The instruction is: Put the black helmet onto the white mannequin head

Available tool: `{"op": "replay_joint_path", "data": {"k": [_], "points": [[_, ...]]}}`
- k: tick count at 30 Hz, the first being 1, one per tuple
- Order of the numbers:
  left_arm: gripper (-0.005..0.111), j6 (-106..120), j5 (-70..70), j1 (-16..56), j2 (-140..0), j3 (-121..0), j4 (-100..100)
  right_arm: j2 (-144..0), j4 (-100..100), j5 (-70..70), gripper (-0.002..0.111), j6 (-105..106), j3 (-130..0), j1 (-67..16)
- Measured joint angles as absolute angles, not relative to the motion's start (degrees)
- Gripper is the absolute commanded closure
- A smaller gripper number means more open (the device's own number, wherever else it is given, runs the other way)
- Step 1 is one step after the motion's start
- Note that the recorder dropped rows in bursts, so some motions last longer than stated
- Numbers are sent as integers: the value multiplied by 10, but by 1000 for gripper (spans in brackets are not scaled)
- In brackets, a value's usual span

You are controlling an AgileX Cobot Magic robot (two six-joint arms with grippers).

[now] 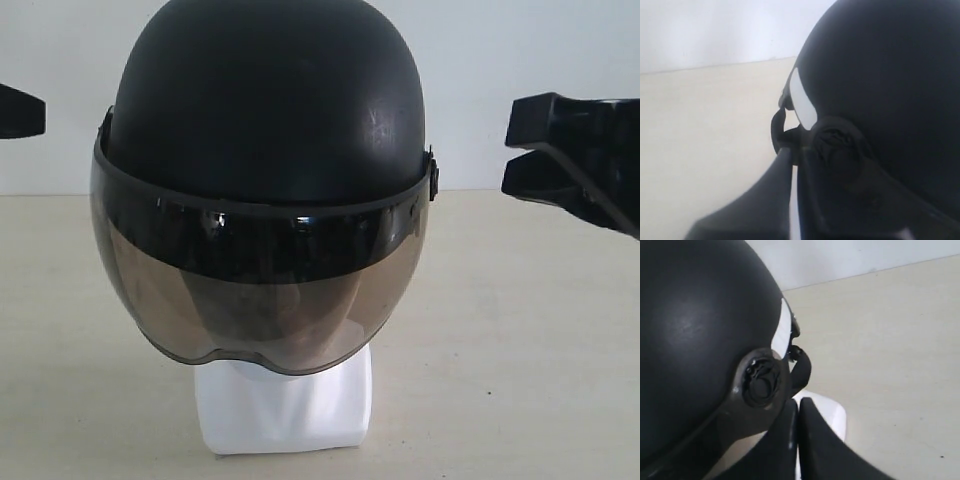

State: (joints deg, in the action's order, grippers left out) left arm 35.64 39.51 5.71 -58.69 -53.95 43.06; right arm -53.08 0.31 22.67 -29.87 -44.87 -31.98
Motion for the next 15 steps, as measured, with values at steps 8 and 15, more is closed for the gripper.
{"op": "replay_joint_path", "data": {"k": [8, 15], "points": [[102, 364, 406, 57, -625, -540, 442, -531, 177, 215, 108, -166, -449, -320], [102, 418, 414, 57, -625, -541, 515, -531, 219, 215, 108, -137, -449, -320]]}}
